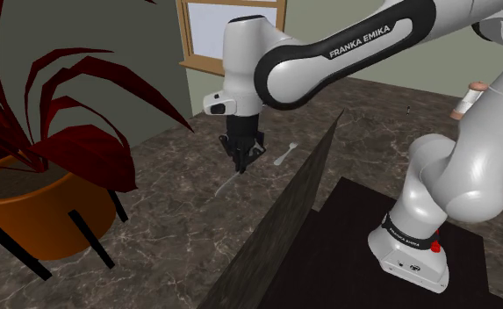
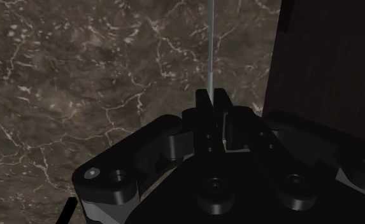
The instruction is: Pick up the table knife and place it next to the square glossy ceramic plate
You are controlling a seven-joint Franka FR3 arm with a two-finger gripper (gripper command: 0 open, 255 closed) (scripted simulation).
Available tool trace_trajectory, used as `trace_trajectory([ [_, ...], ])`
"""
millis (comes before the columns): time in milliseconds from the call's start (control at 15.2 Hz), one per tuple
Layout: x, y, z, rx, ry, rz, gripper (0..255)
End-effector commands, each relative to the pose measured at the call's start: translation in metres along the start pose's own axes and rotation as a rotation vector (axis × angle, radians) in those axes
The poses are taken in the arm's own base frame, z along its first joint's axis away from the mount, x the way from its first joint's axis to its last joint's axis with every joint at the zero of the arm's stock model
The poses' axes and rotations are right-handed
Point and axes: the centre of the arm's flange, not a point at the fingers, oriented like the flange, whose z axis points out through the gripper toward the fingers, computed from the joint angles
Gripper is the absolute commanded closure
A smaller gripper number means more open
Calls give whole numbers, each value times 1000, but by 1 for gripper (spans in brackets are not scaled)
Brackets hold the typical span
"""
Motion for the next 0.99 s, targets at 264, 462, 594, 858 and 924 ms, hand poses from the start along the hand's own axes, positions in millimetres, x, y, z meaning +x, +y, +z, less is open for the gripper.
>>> trace_trajectory([
  [264, -74, 26, -5, 0, 0, -1, 255],
  [462, -111, 39, -8, 0, 0, -1, 255],
  [594, -136, 48, -10, 0, 0, -1, 255],
  [858, -186, 65, -13, 0, 0, -1, 255],
  [924, -198, 70, -14, 0, 0, -1, 255],
])
